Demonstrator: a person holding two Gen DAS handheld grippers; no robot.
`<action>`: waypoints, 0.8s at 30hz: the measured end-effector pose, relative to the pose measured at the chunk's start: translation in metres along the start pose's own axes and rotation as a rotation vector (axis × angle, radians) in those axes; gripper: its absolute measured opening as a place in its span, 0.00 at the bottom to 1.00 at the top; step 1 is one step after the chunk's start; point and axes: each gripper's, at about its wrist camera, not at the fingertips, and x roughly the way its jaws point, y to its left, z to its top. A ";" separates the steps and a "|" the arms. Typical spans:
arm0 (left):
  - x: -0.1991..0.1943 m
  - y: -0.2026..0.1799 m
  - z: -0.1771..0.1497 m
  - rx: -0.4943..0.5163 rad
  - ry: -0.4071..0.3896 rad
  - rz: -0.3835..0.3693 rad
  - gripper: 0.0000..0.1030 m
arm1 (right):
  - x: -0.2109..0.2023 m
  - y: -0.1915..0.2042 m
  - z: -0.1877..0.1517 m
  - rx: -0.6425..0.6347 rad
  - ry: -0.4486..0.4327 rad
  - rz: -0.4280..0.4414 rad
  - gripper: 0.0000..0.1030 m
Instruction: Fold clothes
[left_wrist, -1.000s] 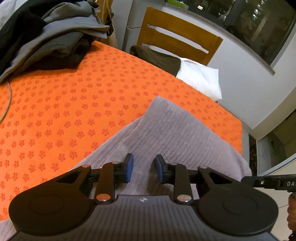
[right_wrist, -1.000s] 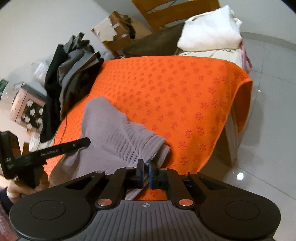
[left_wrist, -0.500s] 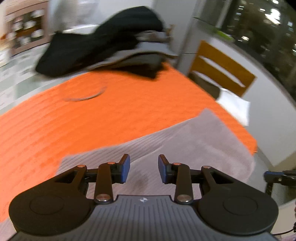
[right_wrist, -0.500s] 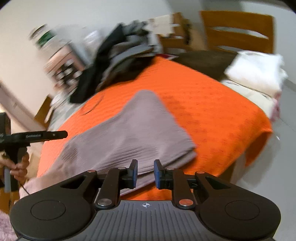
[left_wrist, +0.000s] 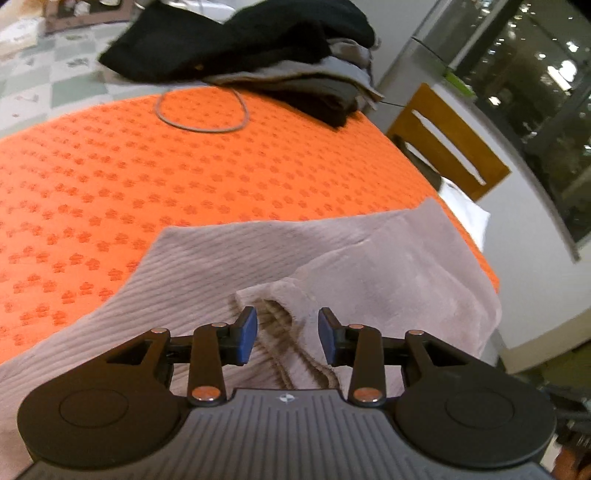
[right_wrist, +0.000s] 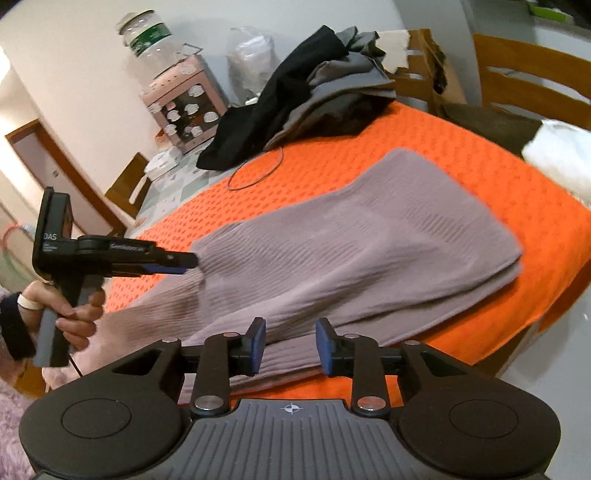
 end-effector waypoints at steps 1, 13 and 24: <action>0.003 0.002 0.000 0.003 0.001 -0.024 0.40 | 0.003 0.009 -0.004 0.009 -0.004 -0.011 0.35; 0.019 0.025 0.010 -0.058 -0.018 -0.201 0.05 | 0.061 0.108 -0.043 -0.056 -0.031 -0.272 0.39; 0.016 0.032 0.030 -0.035 -0.030 -0.173 0.04 | 0.059 0.146 -0.058 -0.190 0.037 -0.385 0.09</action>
